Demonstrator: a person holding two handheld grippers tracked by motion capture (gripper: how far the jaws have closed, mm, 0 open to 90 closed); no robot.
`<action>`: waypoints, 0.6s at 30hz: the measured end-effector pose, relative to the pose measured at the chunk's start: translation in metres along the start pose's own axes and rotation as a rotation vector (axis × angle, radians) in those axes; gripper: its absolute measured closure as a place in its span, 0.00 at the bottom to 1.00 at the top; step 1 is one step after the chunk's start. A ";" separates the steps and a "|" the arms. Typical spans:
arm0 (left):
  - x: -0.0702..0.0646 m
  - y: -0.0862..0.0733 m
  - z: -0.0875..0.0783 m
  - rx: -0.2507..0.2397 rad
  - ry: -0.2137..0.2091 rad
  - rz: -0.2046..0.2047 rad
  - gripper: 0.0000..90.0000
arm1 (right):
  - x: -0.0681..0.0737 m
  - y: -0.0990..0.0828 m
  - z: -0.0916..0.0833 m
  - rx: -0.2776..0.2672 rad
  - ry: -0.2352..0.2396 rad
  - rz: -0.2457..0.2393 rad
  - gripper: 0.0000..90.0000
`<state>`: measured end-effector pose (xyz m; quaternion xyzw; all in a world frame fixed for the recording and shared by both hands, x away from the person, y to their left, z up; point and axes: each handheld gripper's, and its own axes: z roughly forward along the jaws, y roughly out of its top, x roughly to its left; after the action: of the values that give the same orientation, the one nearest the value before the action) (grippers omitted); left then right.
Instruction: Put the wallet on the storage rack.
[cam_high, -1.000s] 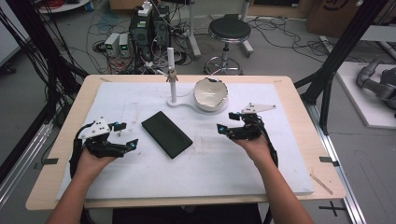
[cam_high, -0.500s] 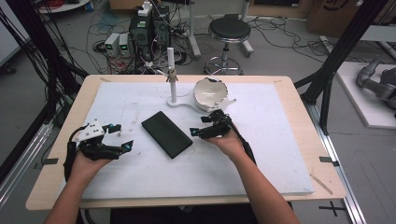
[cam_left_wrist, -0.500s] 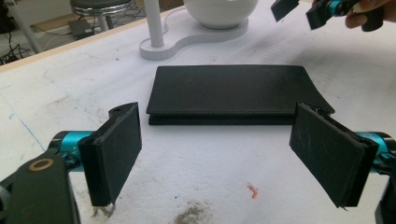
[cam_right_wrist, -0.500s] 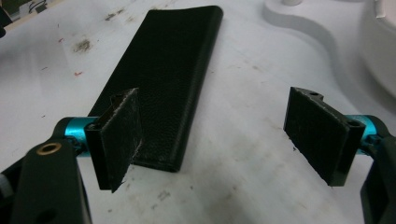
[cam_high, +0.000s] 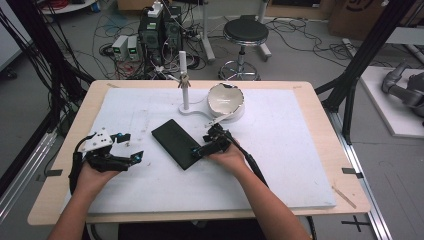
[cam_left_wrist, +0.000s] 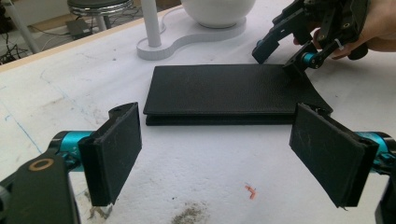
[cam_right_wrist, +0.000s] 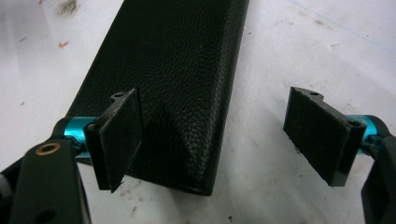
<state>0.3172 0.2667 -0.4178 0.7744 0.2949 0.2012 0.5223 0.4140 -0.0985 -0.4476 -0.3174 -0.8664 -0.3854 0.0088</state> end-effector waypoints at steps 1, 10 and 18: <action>0.000 0.000 0.000 -0.001 0.003 0.000 0.19 | 0.000 0.000 0.000 0.003 0.001 0.002 0.23; -0.001 0.000 0.001 0.010 -0.003 0.009 0.19 | 0.002 -0.003 -0.002 0.018 0.084 0.023 0.54; -0.002 0.001 0.001 0.010 0.000 0.006 0.19 | -0.002 -0.004 -0.006 0.000 0.127 0.074 0.84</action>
<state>0.3167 0.2644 -0.4179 0.7779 0.2937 0.2013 0.5177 0.4123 -0.1055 -0.4469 -0.3241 -0.8519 -0.4039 0.0780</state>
